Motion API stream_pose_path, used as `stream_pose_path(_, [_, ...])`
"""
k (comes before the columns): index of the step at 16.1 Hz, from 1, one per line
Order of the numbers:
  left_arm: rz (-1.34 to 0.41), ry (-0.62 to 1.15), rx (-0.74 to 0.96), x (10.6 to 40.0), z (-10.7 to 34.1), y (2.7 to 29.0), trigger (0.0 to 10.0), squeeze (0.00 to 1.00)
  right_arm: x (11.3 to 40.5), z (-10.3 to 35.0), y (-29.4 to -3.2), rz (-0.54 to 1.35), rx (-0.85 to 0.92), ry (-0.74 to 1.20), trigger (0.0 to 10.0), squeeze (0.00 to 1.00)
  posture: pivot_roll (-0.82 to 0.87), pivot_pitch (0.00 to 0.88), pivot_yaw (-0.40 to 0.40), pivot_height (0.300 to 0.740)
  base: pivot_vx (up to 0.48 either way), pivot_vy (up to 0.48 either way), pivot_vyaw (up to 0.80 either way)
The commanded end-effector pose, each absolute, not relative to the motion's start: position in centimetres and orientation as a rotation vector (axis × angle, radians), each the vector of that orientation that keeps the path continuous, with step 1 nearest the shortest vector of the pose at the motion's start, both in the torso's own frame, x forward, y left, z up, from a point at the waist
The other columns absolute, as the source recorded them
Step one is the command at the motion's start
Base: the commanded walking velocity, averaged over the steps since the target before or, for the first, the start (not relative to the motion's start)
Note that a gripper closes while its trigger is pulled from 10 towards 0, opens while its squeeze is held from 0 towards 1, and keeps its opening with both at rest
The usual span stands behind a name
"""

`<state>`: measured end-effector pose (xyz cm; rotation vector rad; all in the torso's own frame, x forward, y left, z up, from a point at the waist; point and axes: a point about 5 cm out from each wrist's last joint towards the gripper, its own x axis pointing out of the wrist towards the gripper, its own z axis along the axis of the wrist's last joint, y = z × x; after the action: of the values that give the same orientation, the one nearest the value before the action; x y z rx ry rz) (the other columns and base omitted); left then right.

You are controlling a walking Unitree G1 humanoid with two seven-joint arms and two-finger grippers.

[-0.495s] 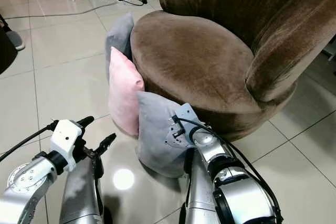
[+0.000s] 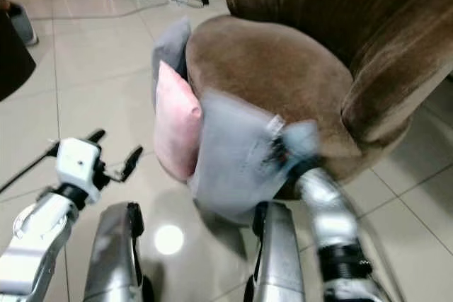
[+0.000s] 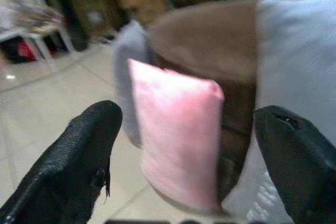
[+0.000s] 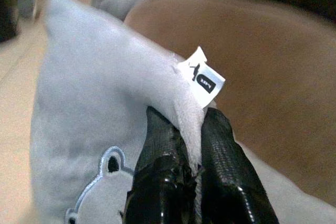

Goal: Move the pillow to the sofa from floor

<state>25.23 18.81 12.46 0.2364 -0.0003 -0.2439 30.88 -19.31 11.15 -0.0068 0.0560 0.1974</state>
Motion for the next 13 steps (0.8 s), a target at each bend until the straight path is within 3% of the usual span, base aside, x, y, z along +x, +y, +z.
stream_pose_path(1, [-0.2,-0.039,0.241,25.5,13.6,18.8,10.0,0.0,30.7,15.8,-20.8,0.083,0.052,-0.138,0.0,0.0,-0.03,0.0,-0.007,0.455,0.0,0.0,0.0])
stream_pose_path(2, [-0.186,-0.048,0.231,25.6,14.1,18.6,10.0,0.0,30.3,16.6,-21.2,0.033,0.073,-0.154,4.4,0.0,-0.03,0.0,-0.002,0.455,0.0,0.0,0.0])
stream_pose_path(3, [-0.179,-0.053,0.229,25.8,14.5,18.4,10.0,0.0,29.9,17.4,-21.1,0.023,0.067,-0.167,10.0,0.0,-0.03,0.0,-0.002,0.455,0.0,0.0,0.0])
stream_pose_path(6, [-0.128,-0.142,0.239,27.3,16.5,18.1,10.0,0.0,29.2,22.0,-19.5,-0.038,0.093,-0.343,10.0,0.0,-0.04,0.0,0.017,0.47,0.0,0.0,0.0])
stream_pose_path(11, [-0.131,-0.155,0.246,27.4,17.4,17.7,10.0,0.0,29.6,28.1,-19.2,-0.091,0.153,-0.506,10.0,0.0,-0.04,0.0,0.025,0.5,0.0,0.0,0.0])
stream_pose_path(13, [-0.161,-0.151,0.269,27.4,17.5,18.0,10.0,0.0,29.3,28.3,-19.5,-0.104,0.073,-0.483,10.0,0.0,-0.05,0.0,0.026,0.52,0.0,0.0,0.0])
